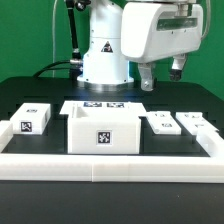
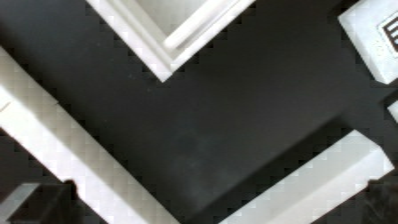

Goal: Assemble cabinet

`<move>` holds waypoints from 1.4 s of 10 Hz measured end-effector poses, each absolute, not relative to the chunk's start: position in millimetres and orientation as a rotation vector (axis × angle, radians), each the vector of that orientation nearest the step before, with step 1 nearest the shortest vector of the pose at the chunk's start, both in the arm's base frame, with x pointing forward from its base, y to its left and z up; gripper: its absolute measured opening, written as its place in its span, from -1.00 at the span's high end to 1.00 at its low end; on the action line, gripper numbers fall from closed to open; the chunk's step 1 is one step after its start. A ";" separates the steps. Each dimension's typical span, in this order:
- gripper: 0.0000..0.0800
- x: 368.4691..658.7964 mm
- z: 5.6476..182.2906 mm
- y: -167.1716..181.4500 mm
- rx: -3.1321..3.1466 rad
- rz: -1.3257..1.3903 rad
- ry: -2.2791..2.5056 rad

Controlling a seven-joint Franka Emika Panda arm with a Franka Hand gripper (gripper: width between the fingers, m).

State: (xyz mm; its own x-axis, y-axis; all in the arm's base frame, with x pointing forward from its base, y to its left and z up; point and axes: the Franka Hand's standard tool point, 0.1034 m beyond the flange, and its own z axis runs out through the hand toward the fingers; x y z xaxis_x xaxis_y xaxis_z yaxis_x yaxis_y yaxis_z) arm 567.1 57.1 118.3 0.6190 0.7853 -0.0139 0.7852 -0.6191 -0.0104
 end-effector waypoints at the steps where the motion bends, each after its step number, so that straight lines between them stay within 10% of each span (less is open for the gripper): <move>1: -1.00 567.1 118.3 57.1 -2.824 0.027 -1.369; 14: -1.00 555.0 110.9 40.2 -2.550 0.050 -1.876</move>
Offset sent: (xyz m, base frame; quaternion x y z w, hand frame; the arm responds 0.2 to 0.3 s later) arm 0.0000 0.0000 0.0000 0.0000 0.0000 0.0000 1.0000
